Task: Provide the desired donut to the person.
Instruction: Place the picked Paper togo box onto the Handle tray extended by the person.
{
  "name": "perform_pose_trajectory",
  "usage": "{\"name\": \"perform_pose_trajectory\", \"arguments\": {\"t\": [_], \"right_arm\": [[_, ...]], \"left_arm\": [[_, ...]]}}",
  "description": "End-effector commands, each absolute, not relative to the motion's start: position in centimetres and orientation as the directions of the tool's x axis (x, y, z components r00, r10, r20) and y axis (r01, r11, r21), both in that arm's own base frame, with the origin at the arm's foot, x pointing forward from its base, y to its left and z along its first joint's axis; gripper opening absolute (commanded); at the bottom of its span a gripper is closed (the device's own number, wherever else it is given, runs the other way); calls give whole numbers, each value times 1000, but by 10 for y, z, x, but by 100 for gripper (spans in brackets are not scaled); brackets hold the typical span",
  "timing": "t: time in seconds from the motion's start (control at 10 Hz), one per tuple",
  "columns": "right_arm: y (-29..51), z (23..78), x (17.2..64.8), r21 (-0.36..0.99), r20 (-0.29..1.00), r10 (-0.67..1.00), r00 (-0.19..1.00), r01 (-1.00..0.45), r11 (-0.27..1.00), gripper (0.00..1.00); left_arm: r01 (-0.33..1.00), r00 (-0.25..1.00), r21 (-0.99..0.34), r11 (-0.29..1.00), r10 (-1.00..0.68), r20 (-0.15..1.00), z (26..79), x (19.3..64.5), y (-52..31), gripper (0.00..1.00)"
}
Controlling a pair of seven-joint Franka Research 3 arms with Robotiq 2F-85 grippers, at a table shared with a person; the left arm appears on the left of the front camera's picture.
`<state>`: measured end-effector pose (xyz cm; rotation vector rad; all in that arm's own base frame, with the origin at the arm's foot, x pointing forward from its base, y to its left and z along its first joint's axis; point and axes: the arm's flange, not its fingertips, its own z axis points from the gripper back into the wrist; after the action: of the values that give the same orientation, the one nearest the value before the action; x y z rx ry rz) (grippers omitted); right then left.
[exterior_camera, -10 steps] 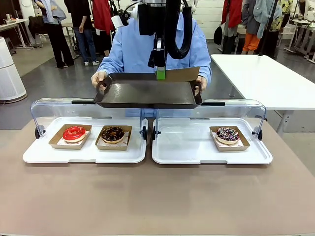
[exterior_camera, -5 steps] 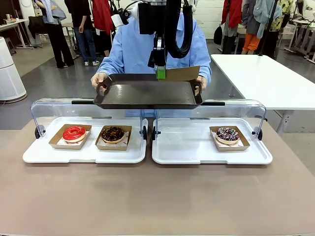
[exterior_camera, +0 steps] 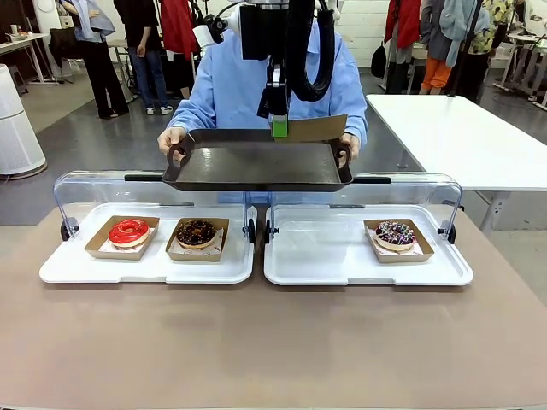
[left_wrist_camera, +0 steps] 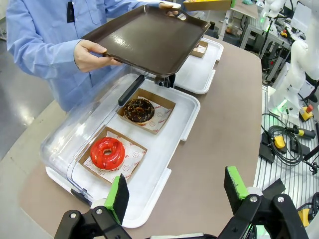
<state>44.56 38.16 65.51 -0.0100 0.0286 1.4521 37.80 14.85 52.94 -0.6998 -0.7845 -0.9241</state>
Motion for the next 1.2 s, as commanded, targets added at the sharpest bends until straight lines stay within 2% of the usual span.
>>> {"name": "perform_pose_trajectory", "arguments": {"t": [0.0,0.5,0.6,0.8,0.9,1.1], "right_arm": [[379,655,442,10,-27,992,124,-992,124,0],[382,655,446,11,-26,993,118,-993,118,2],[372,648,447,-29,-41,997,-58,-998,-59,2],[359,640,471,-87,-37,989,-143,-986,-145,2],[353,638,488,-97,-30,989,-141,-985,-144,2],[342,626,518,-88,-24,998,-61,-994,-63,2]], "left_arm": [[887,366,-182,424,-406,838,531,378,149,100],[887,366,-182,424,-406,838,531,378,149,100],[887,366,-182,424,-406,838,531,378,149,100],[887,366,-182,424,-406,838,531,378,149,100],[887,366,-182,424,-406,838,531,378,149,100],[887,366,-182,424,-406,838,531,378,149,100]]}}
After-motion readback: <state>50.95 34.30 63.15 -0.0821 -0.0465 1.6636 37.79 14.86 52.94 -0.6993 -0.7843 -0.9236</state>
